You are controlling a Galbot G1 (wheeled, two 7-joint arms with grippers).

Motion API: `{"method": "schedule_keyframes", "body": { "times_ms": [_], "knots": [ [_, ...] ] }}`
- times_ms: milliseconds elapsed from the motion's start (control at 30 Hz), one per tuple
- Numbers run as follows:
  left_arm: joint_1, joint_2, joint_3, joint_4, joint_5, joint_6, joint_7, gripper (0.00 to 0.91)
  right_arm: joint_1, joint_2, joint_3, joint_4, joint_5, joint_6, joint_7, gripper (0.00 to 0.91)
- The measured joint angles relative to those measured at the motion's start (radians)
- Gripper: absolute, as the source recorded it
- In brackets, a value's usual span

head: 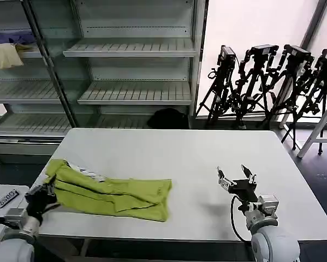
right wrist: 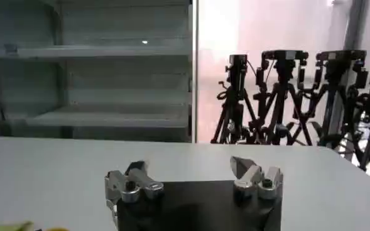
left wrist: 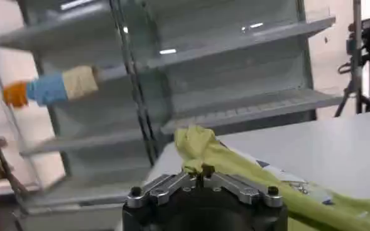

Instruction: Fold and organize the clothes.

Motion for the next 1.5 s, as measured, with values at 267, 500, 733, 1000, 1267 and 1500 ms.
{"method": "schedule_keyframes", "body": {
  "times_ms": [267, 500, 733, 1000, 1267, 1500],
  "knots": [
    [0.019, 0.022, 0.023, -0.066, 0.097, -0.025, 0.053, 0.000, -0.008, -0.001, 0.010, -0.010, 0.000, 0.007, 0.001, 0.907],
    [0.053, -0.021, 0.164, -0.157, 0.192, -0.035, 0.064, 0.000, -0.015, 0.005, 0.008, -0.016, -0.003, 0.010, 0.001, 0.907],
    [0.052, -0.051, 0.315, -0.193, 0.270, -0.025, 0.070, 0.000, -0.015, 0.006, 0.007, -0.025, -0.009, 0.013, -0.003, 0.907],
    [0.046, -0.079, 0.437, -0.198, 0.319, -0.004, 0.067, 0.000, -0.008, 0.014, -0.003, -0.036, -0.022, 0.019, -0.004, 0.907],
    [0.026, -0.110, 0.525, -0.170, 0.334, 0.030, 0.046, 0.010, -0.003, 0.018, -0.013, -0.045, -0.044, 0.029, -0.005, 0.907],
    [0.022, -0.136, 0.582, -0.142, 0.343, 0.056, 0.019, 0.907, -0.003, 0.023, -0.016, -0.048, -0.057, 0.033, -0.006, 0.907]
  ]
}}
